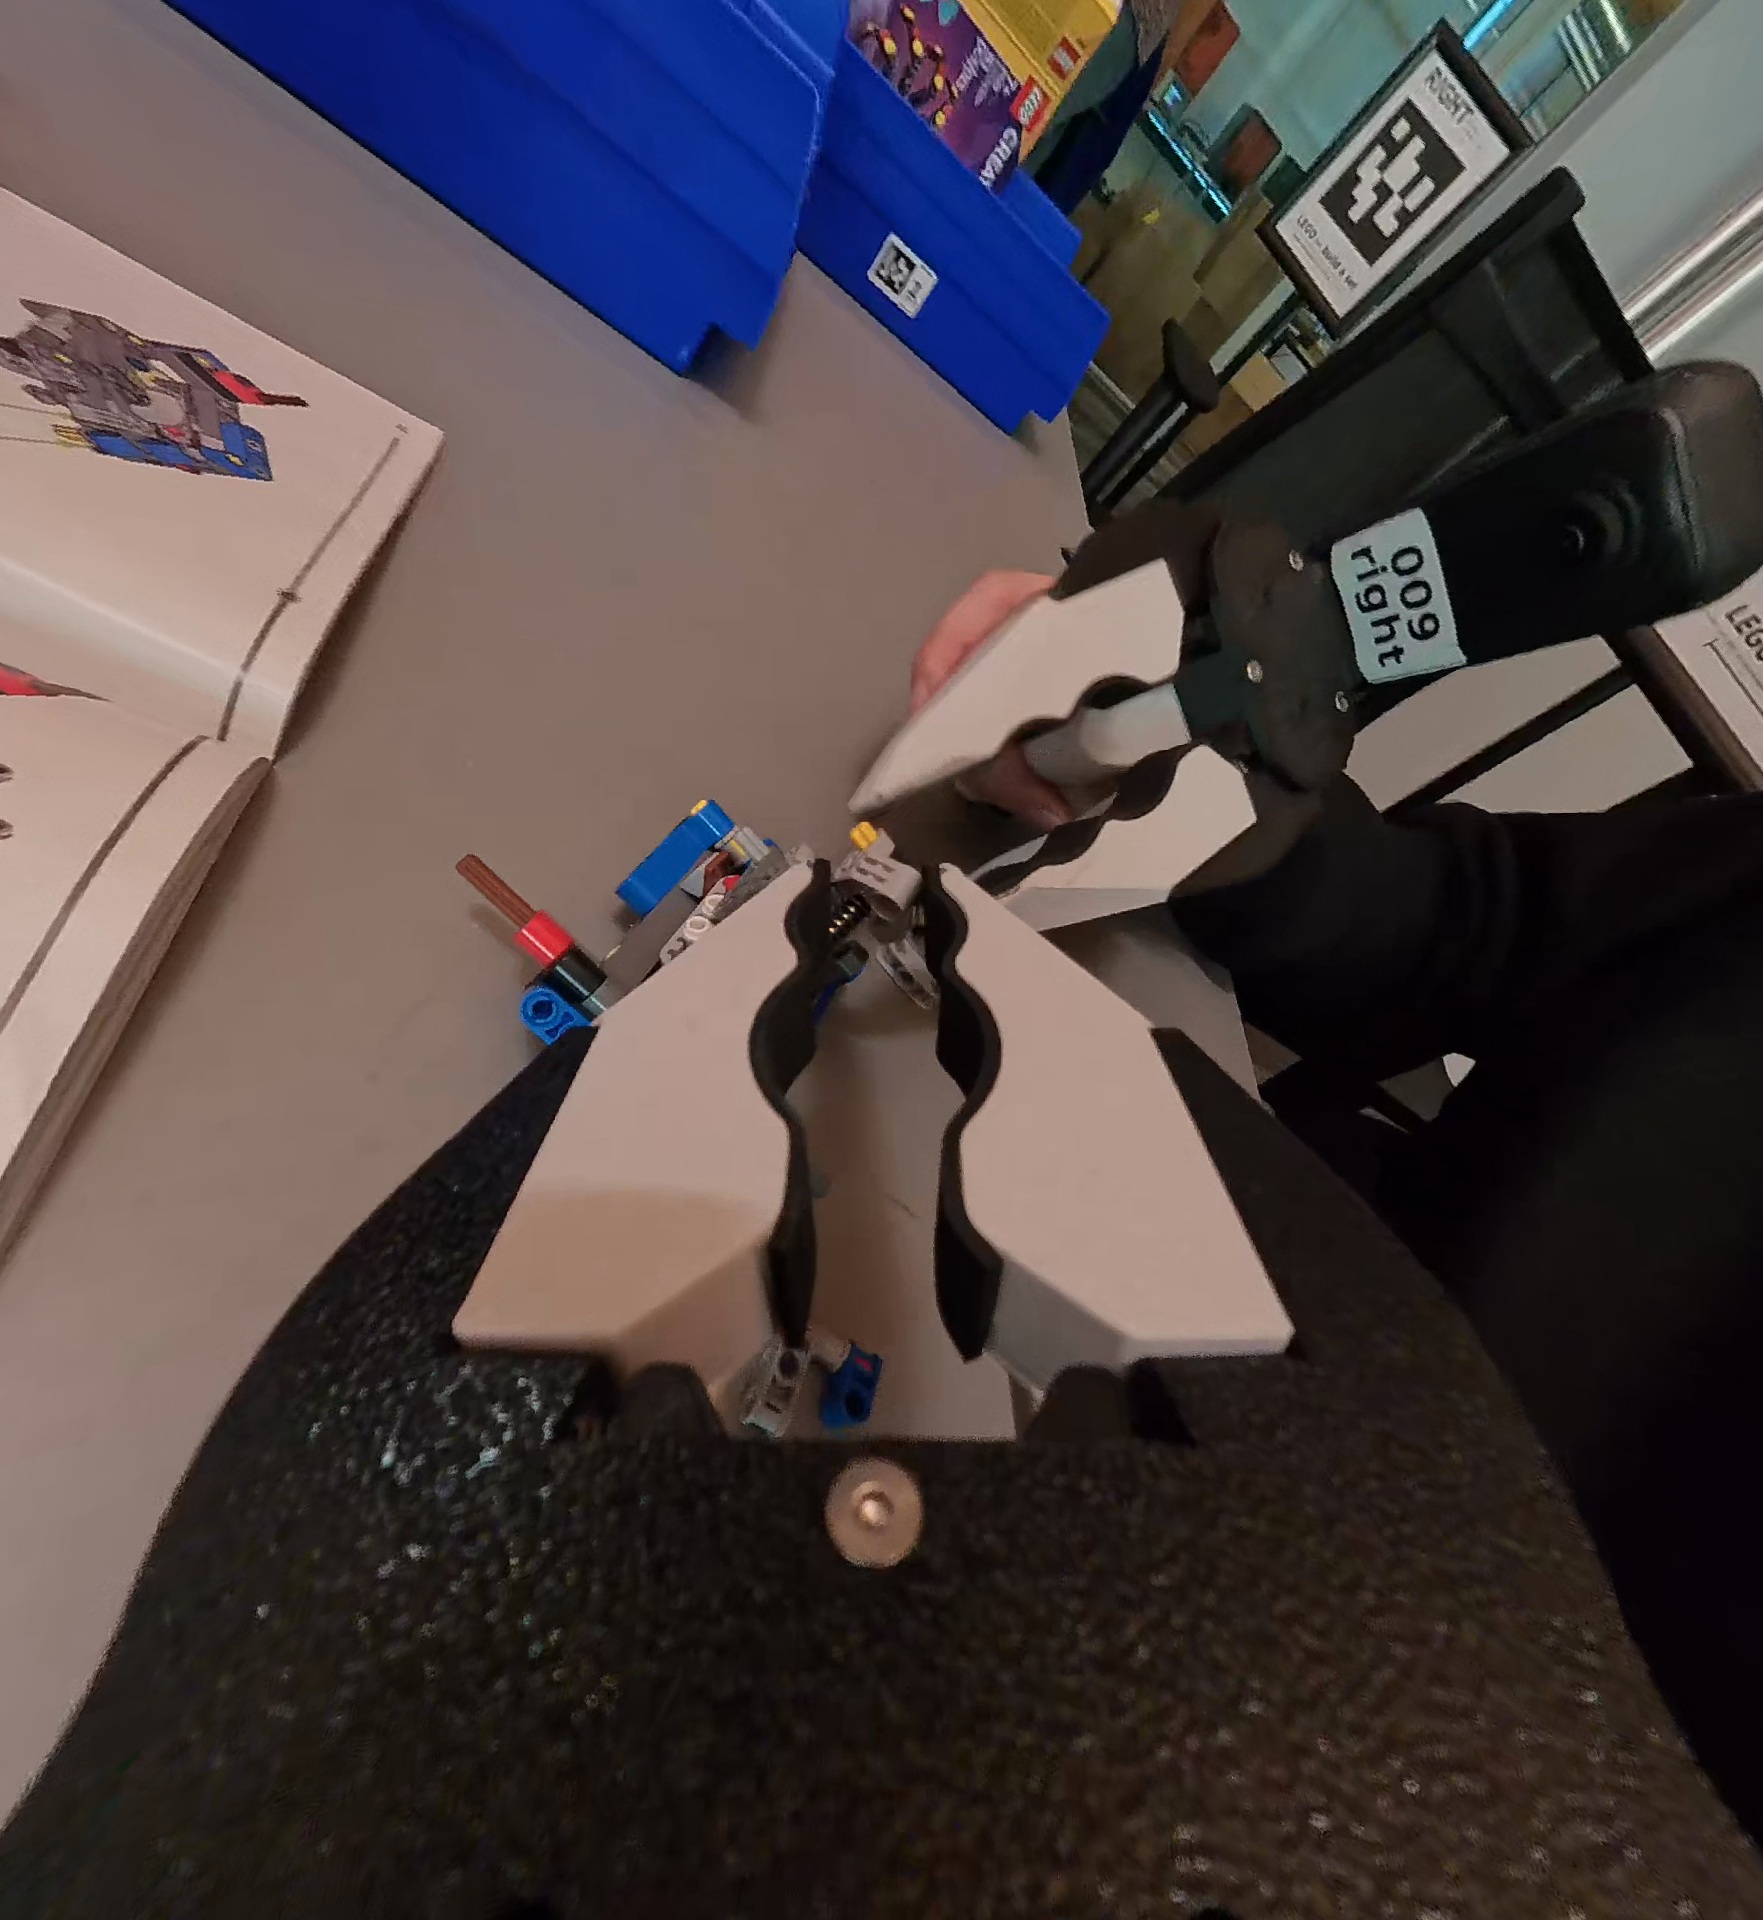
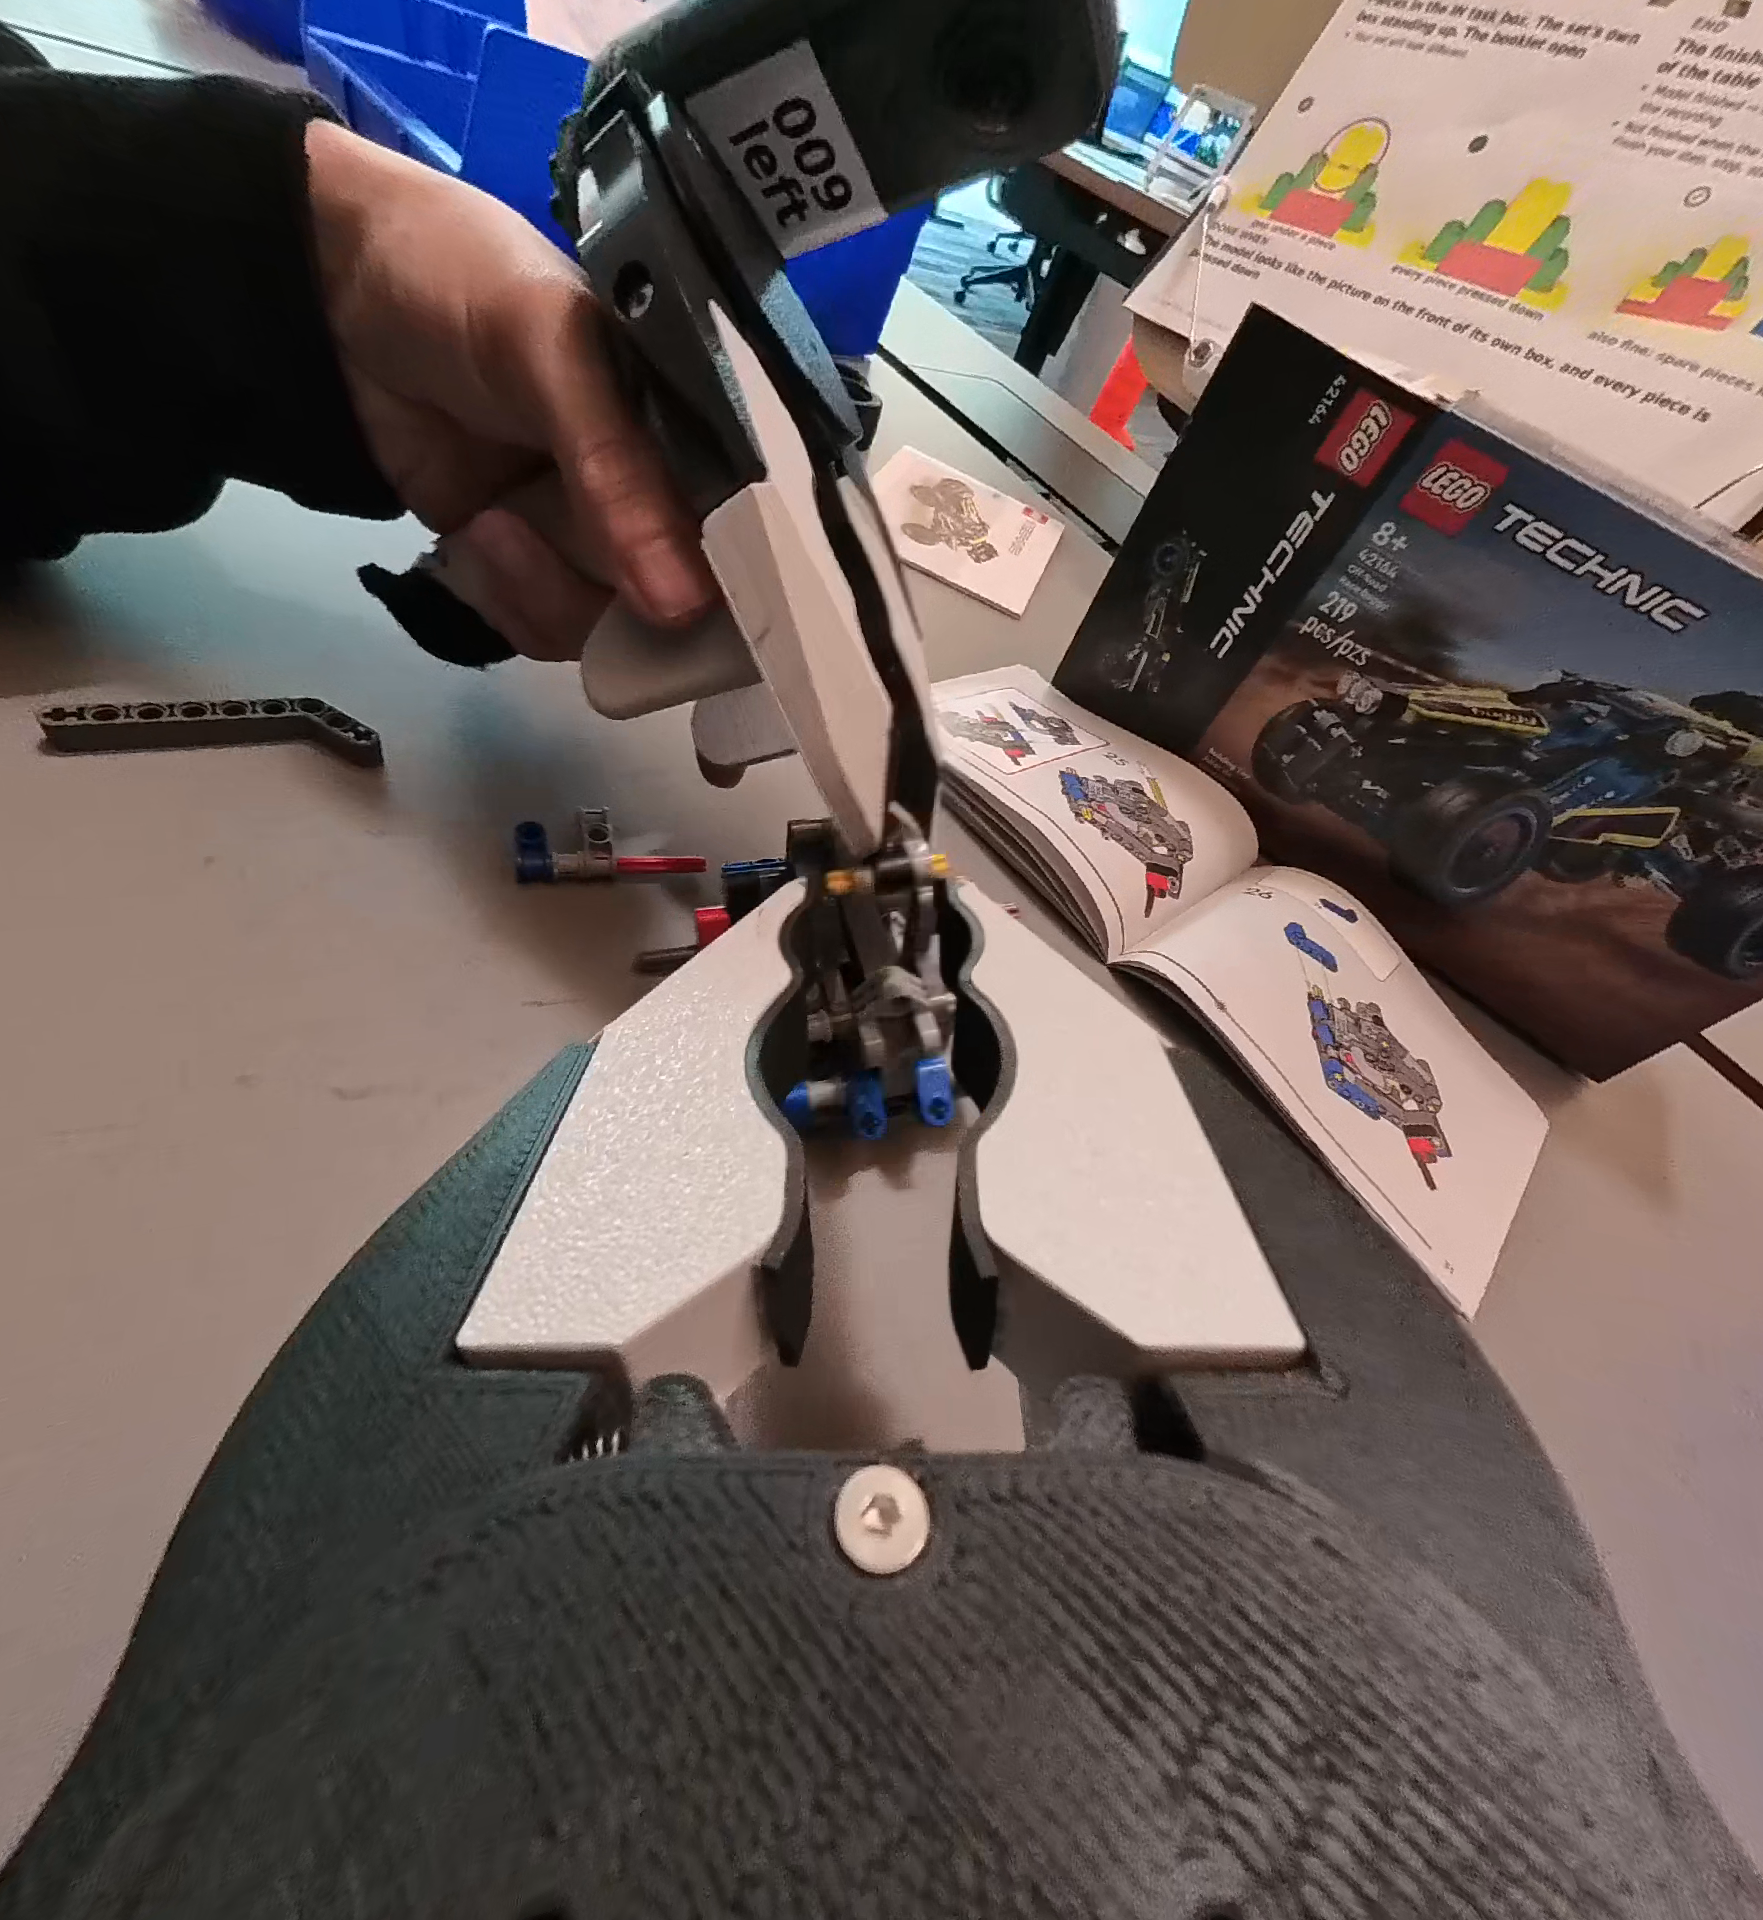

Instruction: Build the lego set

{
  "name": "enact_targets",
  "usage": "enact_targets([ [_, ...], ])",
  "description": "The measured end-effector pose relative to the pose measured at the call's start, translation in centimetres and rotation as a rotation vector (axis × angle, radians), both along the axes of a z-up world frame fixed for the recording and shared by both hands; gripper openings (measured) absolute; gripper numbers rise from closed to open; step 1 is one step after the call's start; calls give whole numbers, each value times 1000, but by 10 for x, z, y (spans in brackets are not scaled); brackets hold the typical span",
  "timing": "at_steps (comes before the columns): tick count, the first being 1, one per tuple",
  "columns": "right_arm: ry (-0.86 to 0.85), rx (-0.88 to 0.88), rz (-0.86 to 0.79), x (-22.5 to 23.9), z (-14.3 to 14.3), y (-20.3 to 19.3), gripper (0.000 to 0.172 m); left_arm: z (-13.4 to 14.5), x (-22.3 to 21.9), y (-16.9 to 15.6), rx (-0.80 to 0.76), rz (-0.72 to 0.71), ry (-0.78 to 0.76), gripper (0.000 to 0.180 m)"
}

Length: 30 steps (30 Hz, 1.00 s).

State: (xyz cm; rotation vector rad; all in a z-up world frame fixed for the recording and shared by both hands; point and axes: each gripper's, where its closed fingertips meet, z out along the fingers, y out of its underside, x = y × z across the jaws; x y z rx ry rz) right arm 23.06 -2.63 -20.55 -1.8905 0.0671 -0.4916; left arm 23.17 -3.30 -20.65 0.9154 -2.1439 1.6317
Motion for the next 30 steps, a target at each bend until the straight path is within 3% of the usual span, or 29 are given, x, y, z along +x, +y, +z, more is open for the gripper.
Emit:
enact_targets([
  [30, 48, -17, 67, -7, -4, 0, 16, -6, -8, -2, 54, -51, -8, 14],
])
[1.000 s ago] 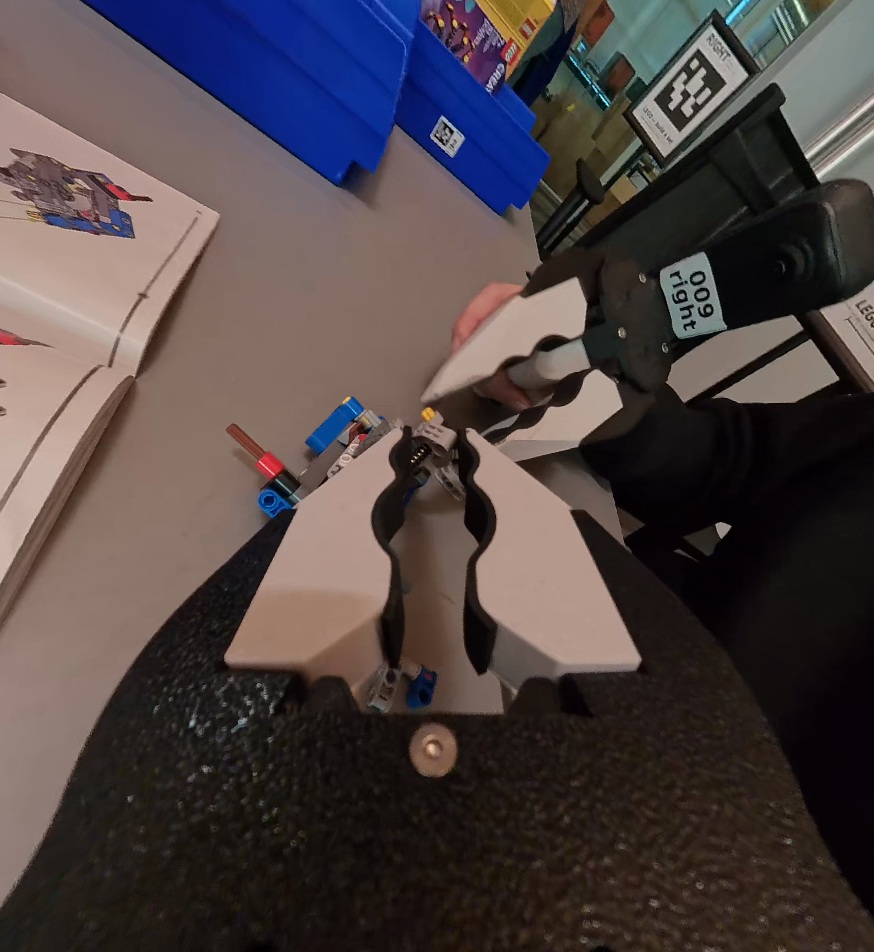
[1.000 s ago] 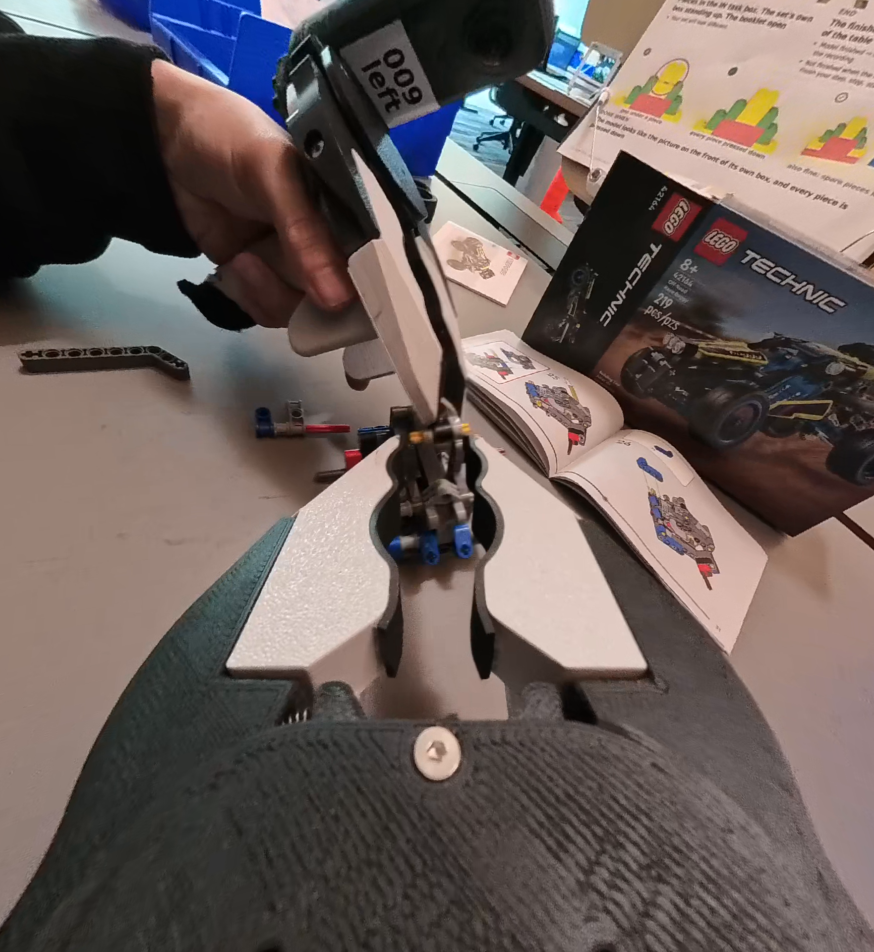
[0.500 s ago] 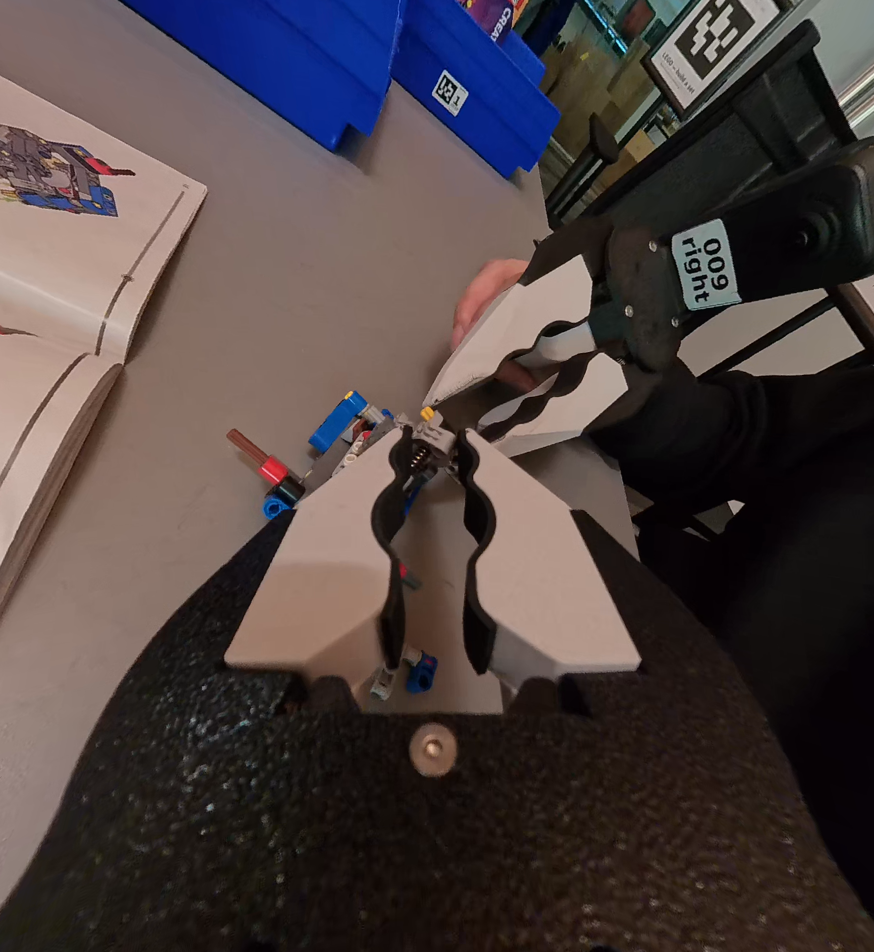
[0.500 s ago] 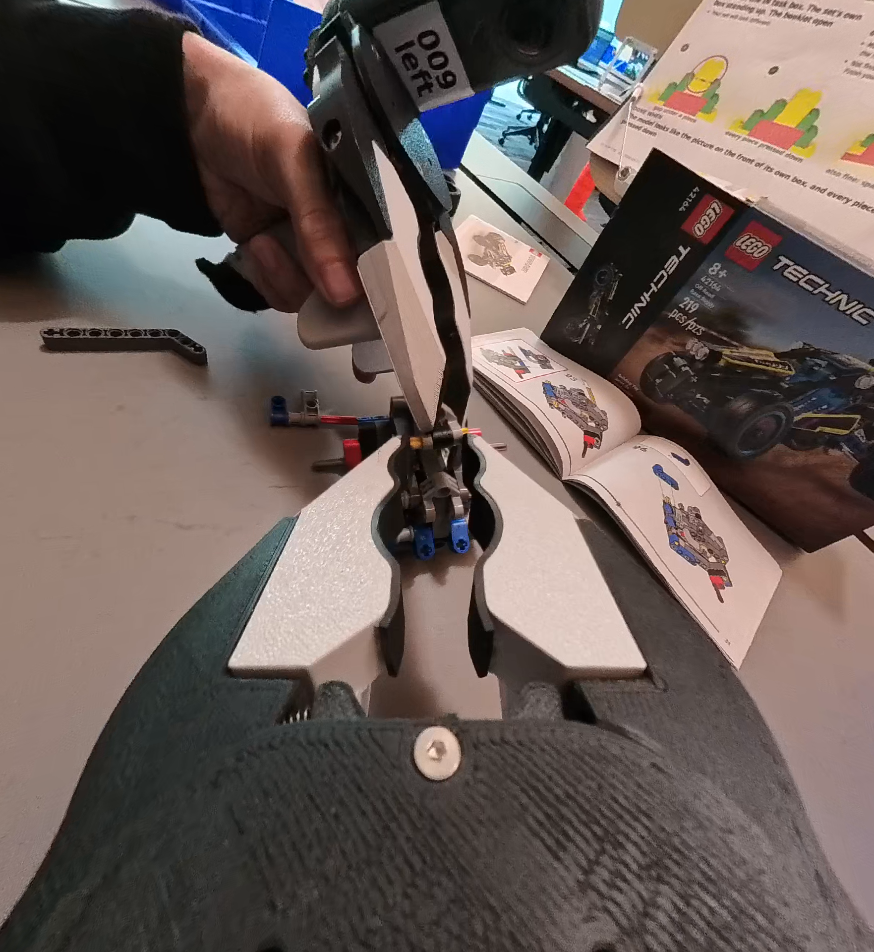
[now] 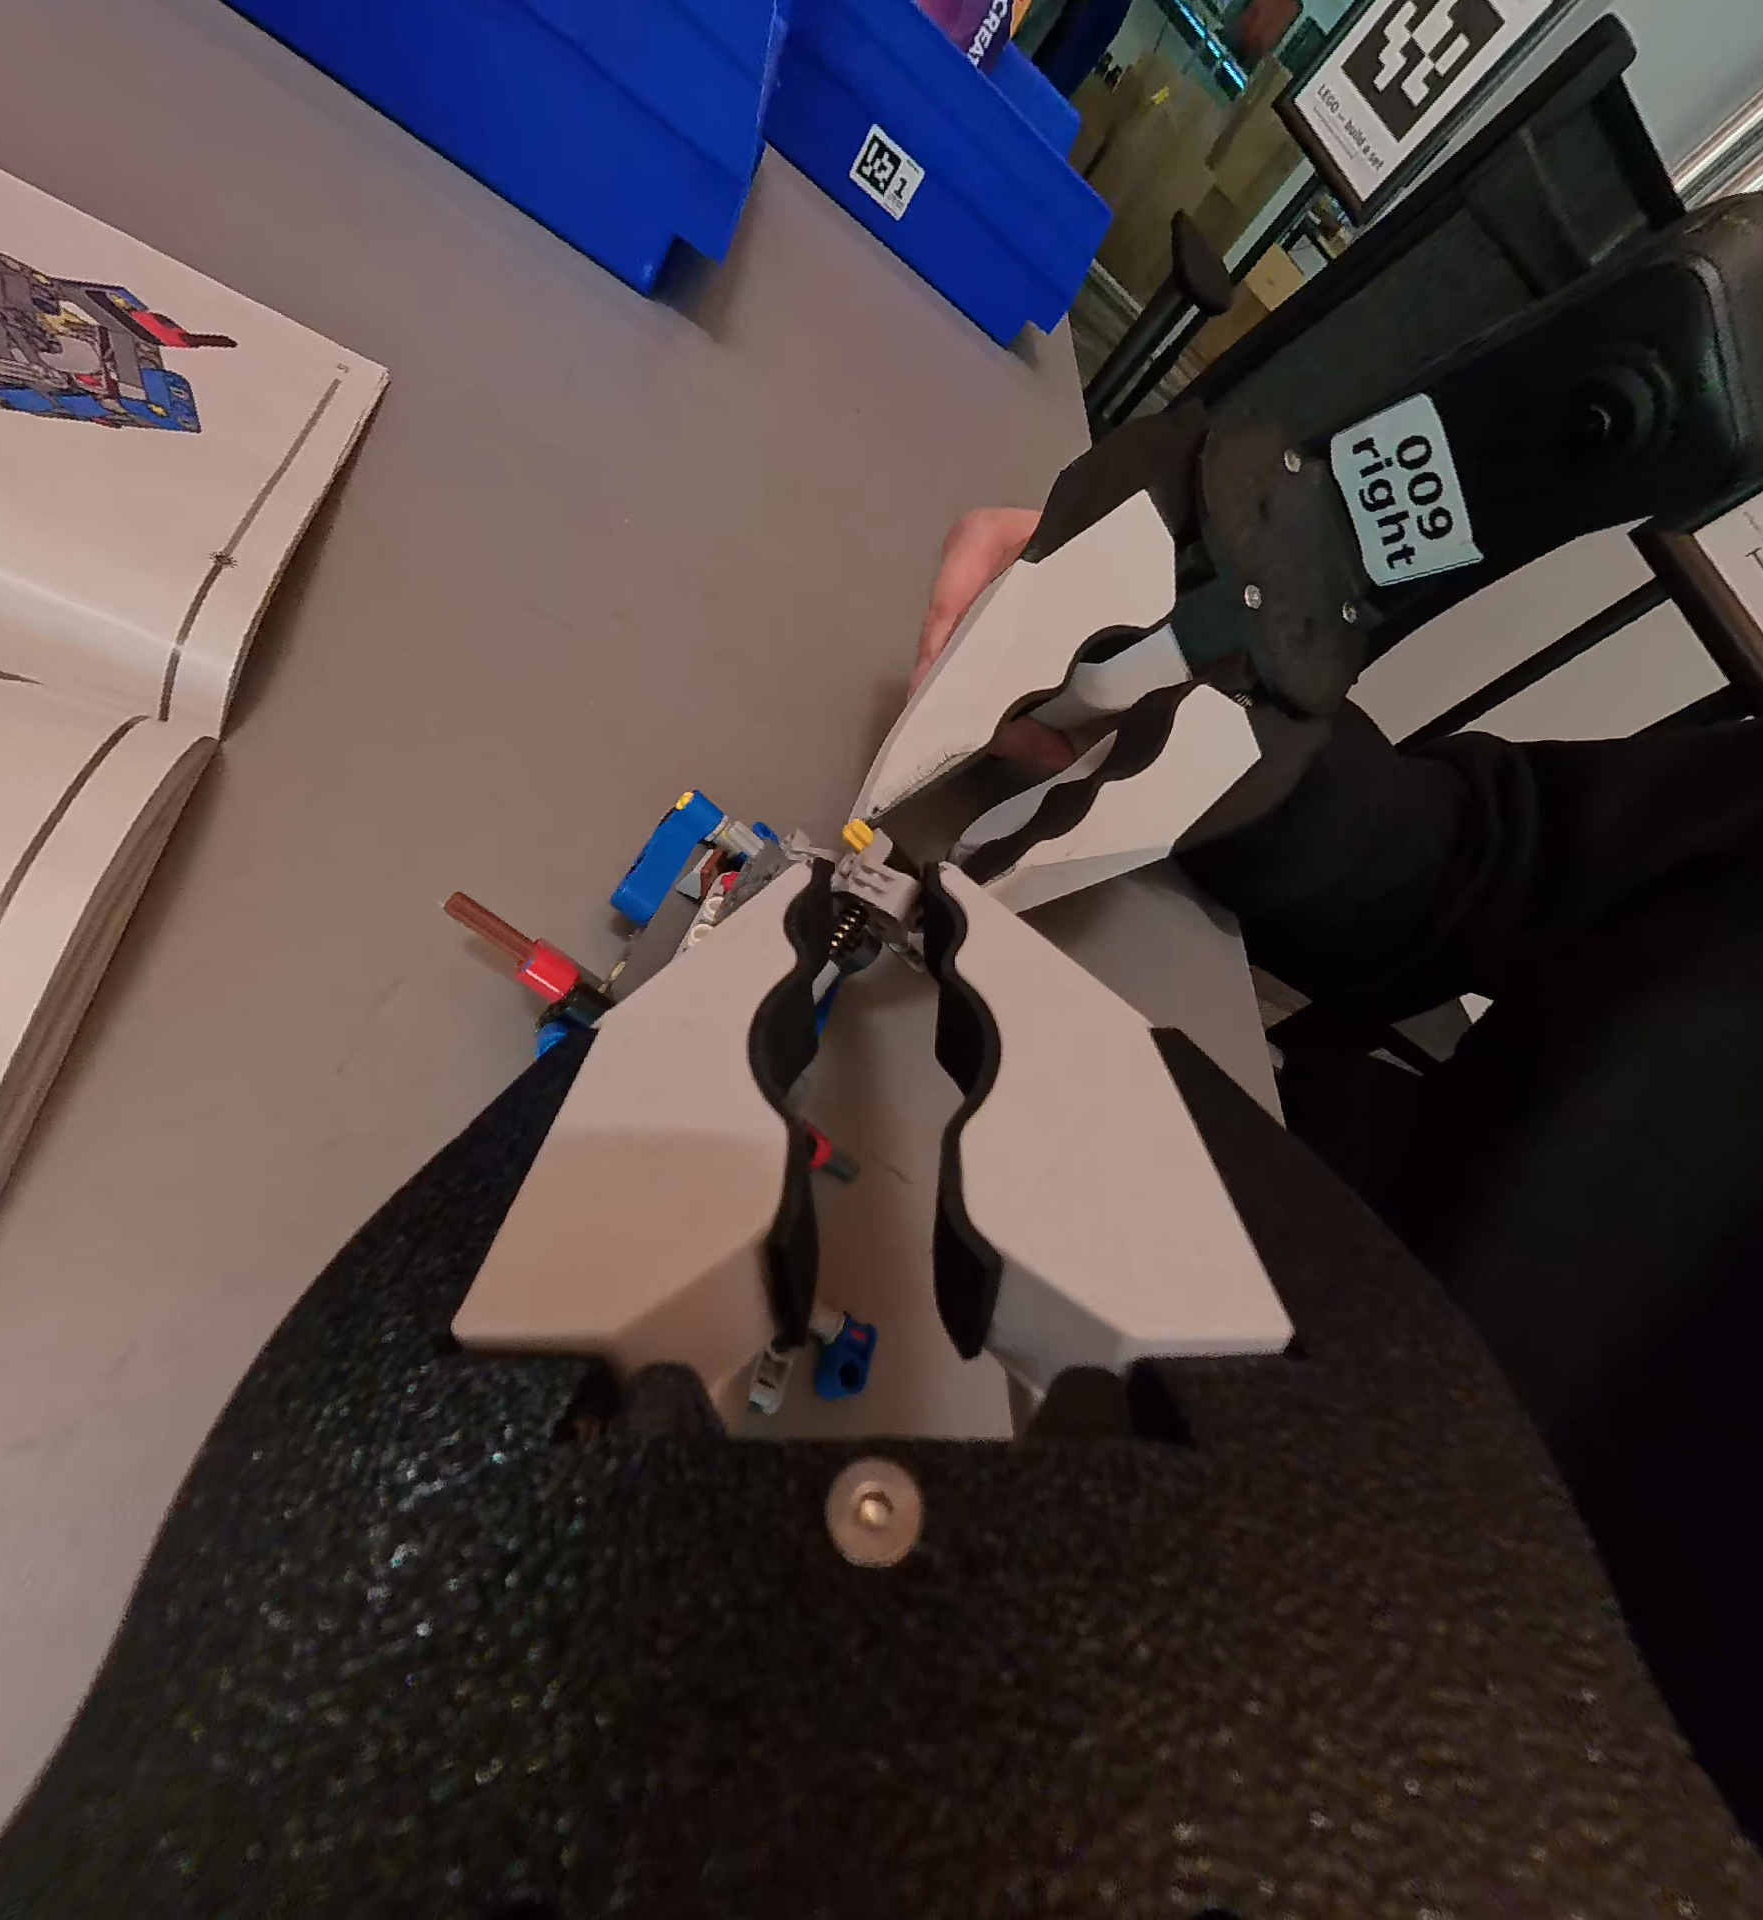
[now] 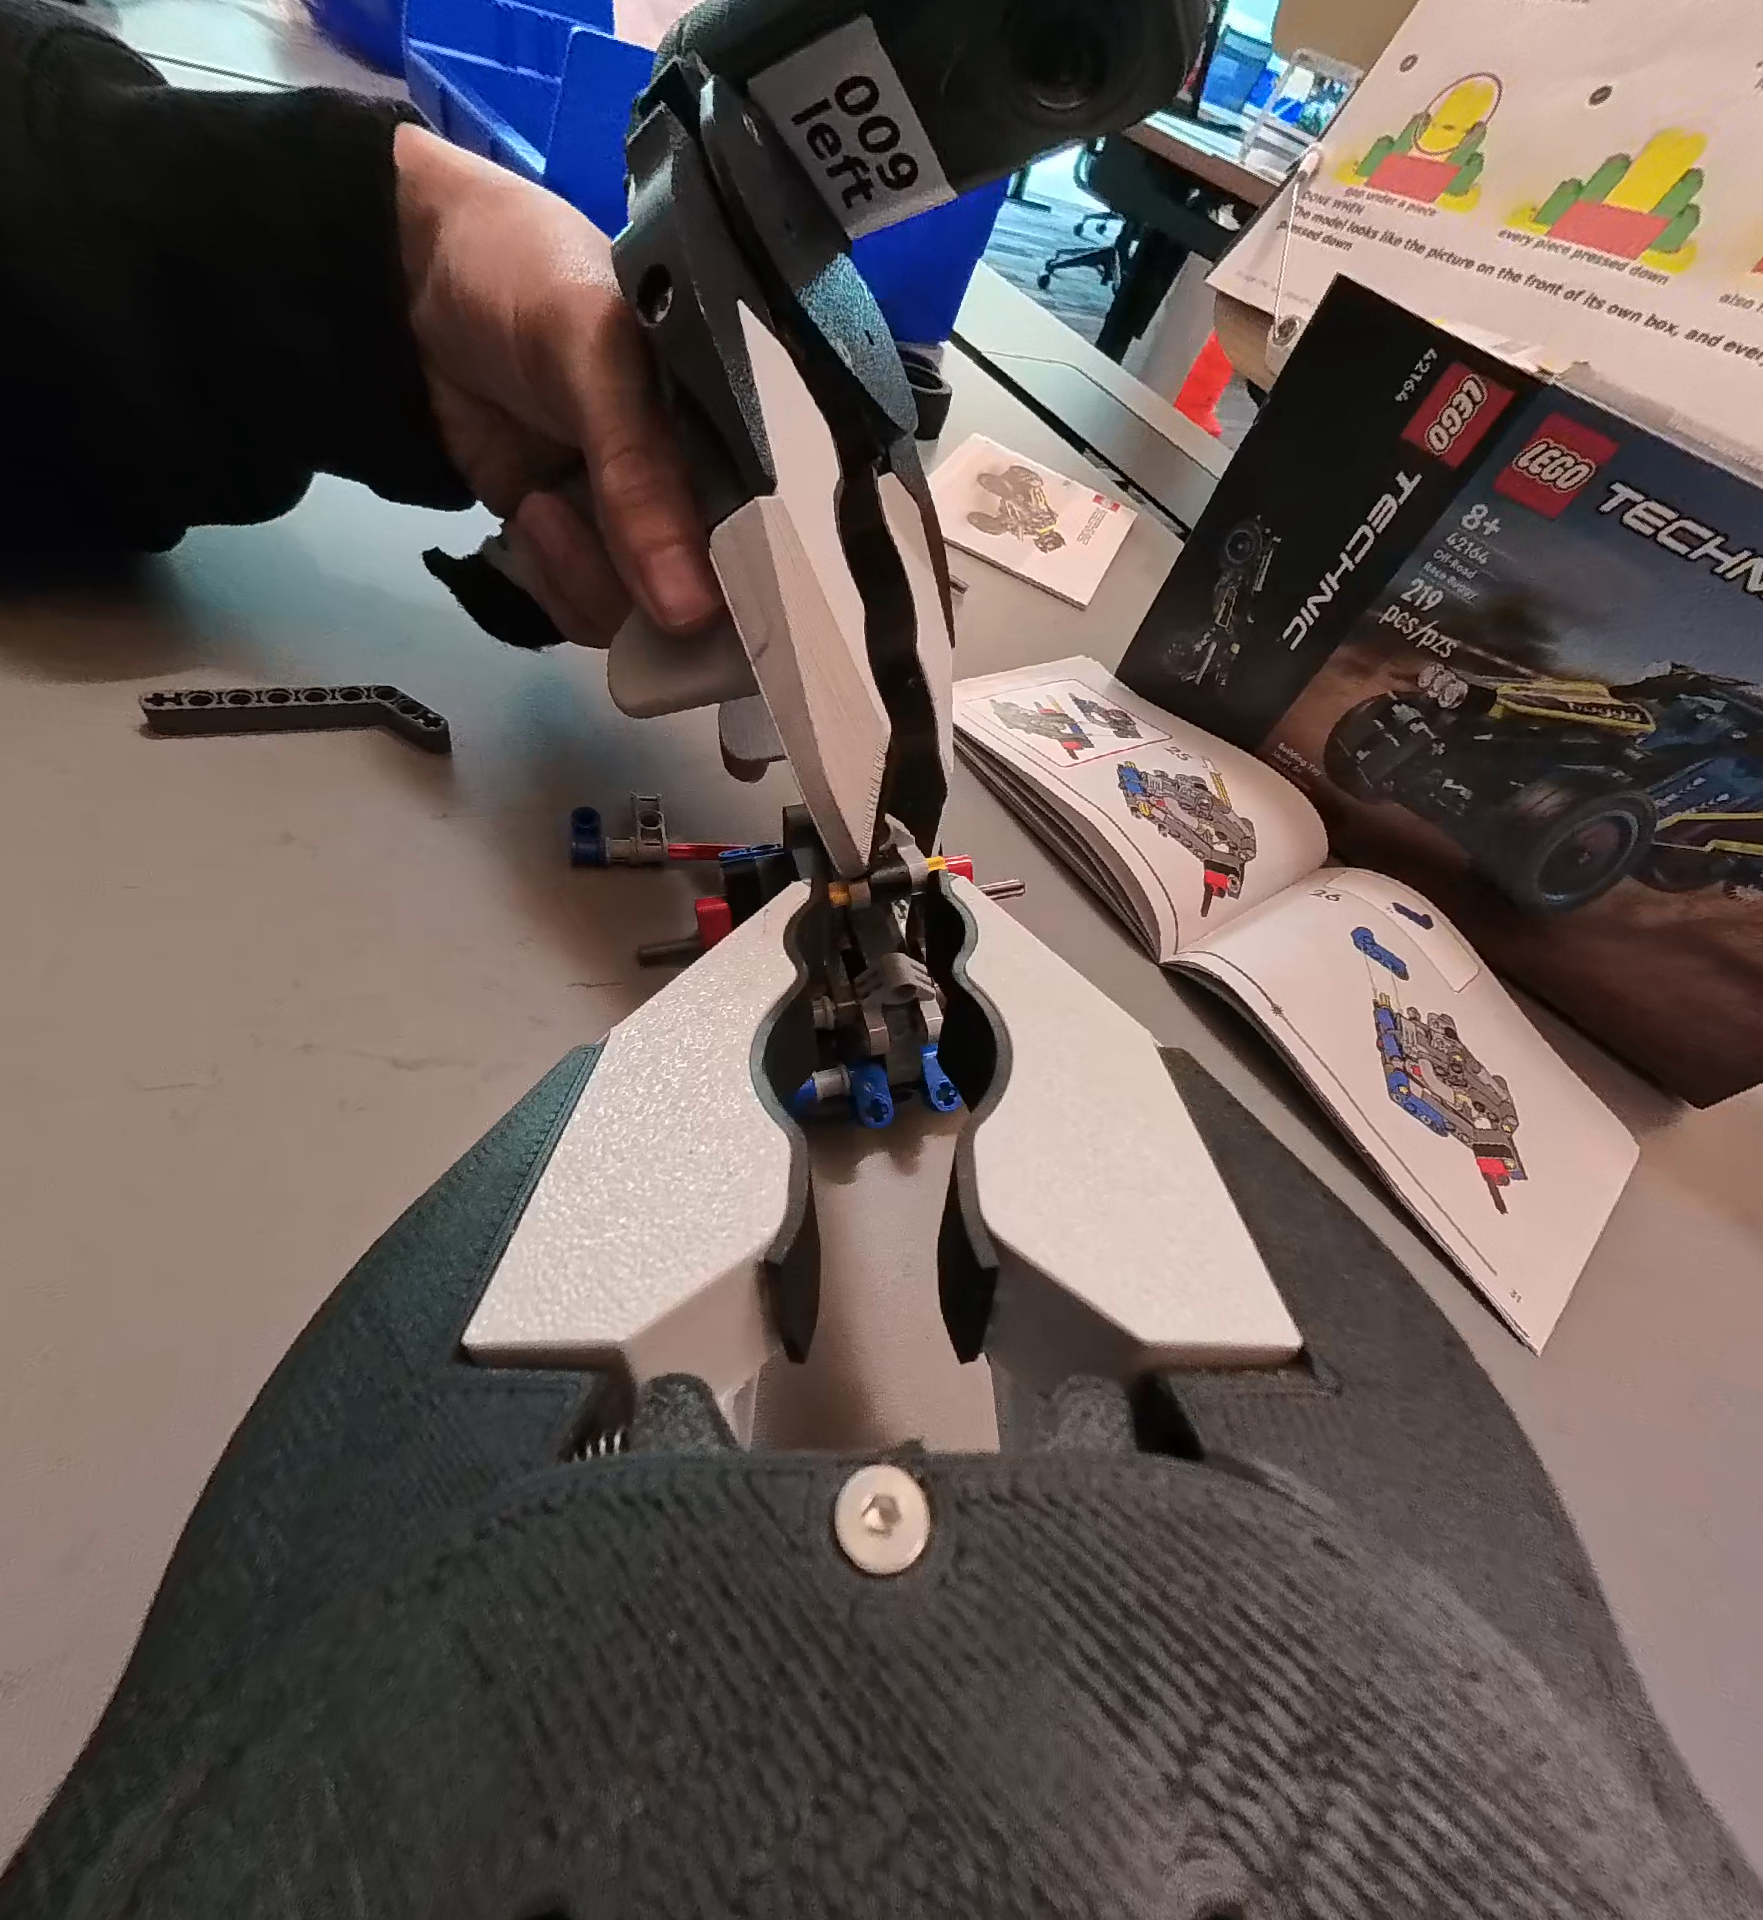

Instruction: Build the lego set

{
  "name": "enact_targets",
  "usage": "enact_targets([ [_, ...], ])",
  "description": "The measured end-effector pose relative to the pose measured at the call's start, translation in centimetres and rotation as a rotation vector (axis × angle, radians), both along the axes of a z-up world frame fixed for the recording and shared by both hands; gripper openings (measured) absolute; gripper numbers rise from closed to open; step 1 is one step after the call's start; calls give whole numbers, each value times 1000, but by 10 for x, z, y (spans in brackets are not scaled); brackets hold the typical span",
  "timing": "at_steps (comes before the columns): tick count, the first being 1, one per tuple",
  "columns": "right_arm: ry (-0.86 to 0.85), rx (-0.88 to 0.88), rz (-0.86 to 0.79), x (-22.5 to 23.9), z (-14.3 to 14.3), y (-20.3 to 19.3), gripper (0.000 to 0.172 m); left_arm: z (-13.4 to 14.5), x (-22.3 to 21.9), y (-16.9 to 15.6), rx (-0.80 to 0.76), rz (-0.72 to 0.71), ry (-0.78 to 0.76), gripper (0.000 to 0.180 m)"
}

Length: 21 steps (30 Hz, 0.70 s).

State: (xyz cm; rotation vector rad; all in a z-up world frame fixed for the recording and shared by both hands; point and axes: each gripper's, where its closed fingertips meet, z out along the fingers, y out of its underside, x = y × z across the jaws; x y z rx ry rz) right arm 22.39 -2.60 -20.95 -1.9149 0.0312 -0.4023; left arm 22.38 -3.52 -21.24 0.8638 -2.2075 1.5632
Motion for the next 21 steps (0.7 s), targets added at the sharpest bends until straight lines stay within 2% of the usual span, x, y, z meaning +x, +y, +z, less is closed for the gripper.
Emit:
enact_targets([
  [21, -13, 15, -17, 3, 2, 0, 13, 2, 1, 0, -26, 9, 28, 15],
])
